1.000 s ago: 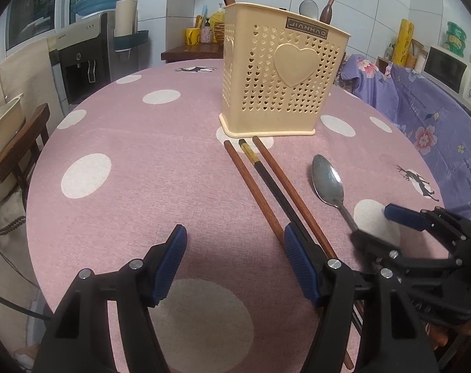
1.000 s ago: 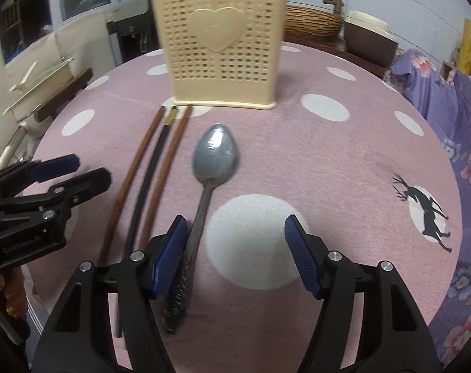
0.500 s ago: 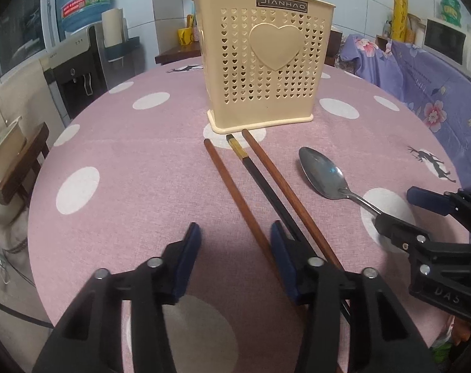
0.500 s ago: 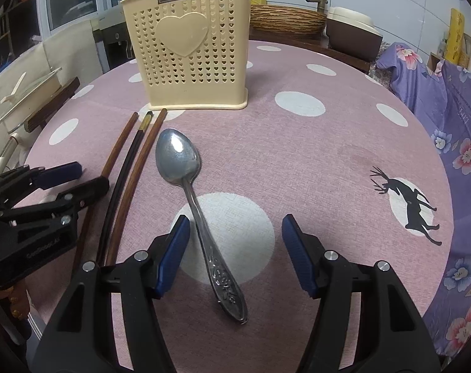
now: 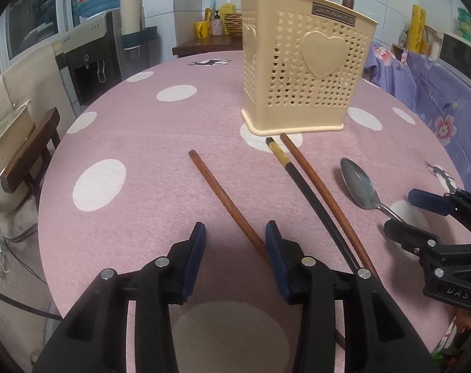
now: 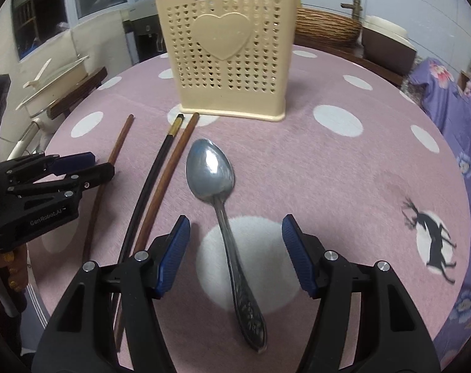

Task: Organize utensils
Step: 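Grasp the metal spoon with the right tool while the left tool grasps a brown chopstick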

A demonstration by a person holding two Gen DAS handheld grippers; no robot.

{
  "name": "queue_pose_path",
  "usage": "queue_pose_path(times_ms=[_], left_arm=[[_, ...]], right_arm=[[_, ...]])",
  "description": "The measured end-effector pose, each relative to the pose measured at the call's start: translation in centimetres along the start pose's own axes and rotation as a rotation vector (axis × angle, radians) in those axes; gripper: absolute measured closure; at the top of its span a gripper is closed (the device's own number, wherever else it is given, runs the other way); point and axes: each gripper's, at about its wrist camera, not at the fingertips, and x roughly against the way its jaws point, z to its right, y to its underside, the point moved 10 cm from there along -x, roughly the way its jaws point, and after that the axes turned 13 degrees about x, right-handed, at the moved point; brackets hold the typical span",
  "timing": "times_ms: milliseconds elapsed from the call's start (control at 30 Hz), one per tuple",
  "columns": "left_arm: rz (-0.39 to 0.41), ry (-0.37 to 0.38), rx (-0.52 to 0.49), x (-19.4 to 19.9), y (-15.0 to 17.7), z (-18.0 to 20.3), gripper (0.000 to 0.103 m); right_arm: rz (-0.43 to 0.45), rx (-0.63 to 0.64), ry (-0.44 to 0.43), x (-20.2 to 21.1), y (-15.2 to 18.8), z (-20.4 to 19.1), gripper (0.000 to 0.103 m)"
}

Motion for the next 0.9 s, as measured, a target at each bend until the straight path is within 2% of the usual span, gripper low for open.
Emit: queue_pose_path(times_ms=[167, 267, 533, 667, 800, 900], left_arm=[[-0.013, -0.006, 0.05, -0.9, -1.3, -1.7, 0.059], [-0.019, -0.02, 0.039, -1.5, -2.0, -1.9, 0.059], [-0.05, 0.001, 0.037, -2.9, -3.5, -1.5, 0.059], [-0.053, -0.004, 0.024, -3.5, -4.0, -1.1, 0.068], [-0.062, 0.007, 0.024, -3.8, -4.3, -0.7, 0.079], [-0.069, 0.029, 0.044, -4.0, -4.5, -0.5, 0.082]], right_arm=[[-0.017, 0.05, -0.049, -1.3, -1.2, -0.5, 0.041], [-0.031, 0.076, -0.059, -1.9, -1.6, -0.8, 0.041], [-0.044, 0.114, -0.096, -3.0, -3.0, -1.5, 0.042], [-0.046, 0.124, -0.105, -3.6, -3.7, -1.6, 0.048], [-0.054, 0.122, -0.106, -3.8, -4.0, -1.3, 0.06], [-0.06, 0.12, -0.106, -3.9, -4.2, -1.2, 0.065]])
